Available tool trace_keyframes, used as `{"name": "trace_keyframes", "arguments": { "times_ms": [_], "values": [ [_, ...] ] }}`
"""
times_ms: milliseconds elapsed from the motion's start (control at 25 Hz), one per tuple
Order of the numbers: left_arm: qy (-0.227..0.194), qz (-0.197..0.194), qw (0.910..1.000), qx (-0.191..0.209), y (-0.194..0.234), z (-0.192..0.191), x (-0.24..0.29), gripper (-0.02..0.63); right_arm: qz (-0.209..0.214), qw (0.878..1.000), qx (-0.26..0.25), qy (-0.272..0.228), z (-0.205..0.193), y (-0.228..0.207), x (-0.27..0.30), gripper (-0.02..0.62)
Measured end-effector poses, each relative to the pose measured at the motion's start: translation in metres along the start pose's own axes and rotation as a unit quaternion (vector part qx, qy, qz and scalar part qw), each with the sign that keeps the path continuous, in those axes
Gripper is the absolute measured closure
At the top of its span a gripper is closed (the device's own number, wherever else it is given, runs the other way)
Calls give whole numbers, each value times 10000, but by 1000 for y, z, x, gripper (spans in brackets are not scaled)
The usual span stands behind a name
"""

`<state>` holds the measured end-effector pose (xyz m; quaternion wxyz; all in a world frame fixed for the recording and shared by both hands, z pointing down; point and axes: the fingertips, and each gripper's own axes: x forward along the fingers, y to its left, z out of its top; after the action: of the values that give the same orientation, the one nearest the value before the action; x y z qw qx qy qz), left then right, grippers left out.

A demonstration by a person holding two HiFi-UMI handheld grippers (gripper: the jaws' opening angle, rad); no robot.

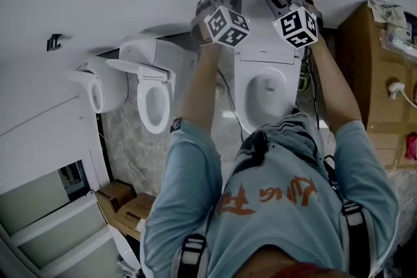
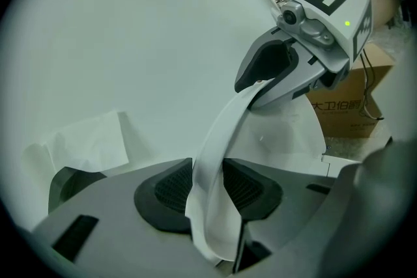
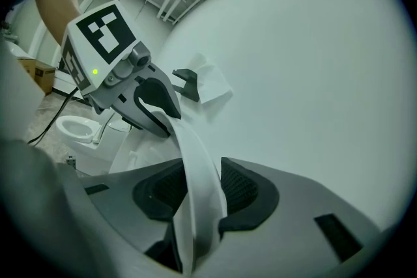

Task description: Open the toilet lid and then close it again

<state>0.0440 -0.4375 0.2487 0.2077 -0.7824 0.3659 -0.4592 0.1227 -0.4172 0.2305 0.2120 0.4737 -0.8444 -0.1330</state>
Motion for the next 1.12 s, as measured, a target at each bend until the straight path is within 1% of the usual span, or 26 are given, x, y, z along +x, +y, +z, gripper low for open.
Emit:
{"name": "trace_keyframes", "arguments": {
  "times_ms": [80, 160, 200, 240, 280, 320, 360, 520, 600, 720, 880, 1000, 1120],
  "values": [
    [3, 3, 10000, -45, 0, 0, 0, 454, 37, 10000, -74, 48, -1, 1, 1, 434],
    [59, 19, 9996, -289, -1, -4, -2, 445, 103, 9998, -112, 108, -1, 4, 1, 422],
    [123, -3, 9990, -440, -2, -8, -3, 398, 101, 9998, -104, 146, -1, 4, 0, 411],
    [198, -31, 9982, -566, -4, -12, -5, 316, 57, 9998, -95, 187, 0, 3, -2, 391],
    [252, -32, 9975, -657, -7, -15, -8, 295, -10, 9997, -95, 227, 1, 1, -5, 376],
    [268, 3, 9970, -722, -8, -19, -13, 295, -73, 9996, -103, 247, 4, 0, -10, 359],
    [255, 57, 9966, -778, -10, -22, -20, 295, -124, 9996, -104, 232, 7, 1, -16, 356],
    [146, 170, 9952, -956, -23, -36, -56, 299, -324, 9995, 49, 1, 26, 12, -49, 371],
    [107, 184, 9949, -988, -36, -45, -77, 302, -319, 9994, 77, -84, 33, 26, -67, 380],
    [121, 206, 9954, -927, -57, -61, -108, 308, -213, 9997, 94, -75, 35, 54, -88, 392],
    [166, 141, 9949, -982, -89, -83, -143, 316, -23, 9996, 227, 166, 17, 97, -110, 399],
    [218, 25, 9946, -1015, -111, -103, -163, 318, 133, 9988, 288, 363, 5, 132, -123, 400],
    [267, -181, 9936, -1081, -140, -124, -179, 318, 312, 9973, 313, 578, -6, 168, -138, 402]
  ]
}}
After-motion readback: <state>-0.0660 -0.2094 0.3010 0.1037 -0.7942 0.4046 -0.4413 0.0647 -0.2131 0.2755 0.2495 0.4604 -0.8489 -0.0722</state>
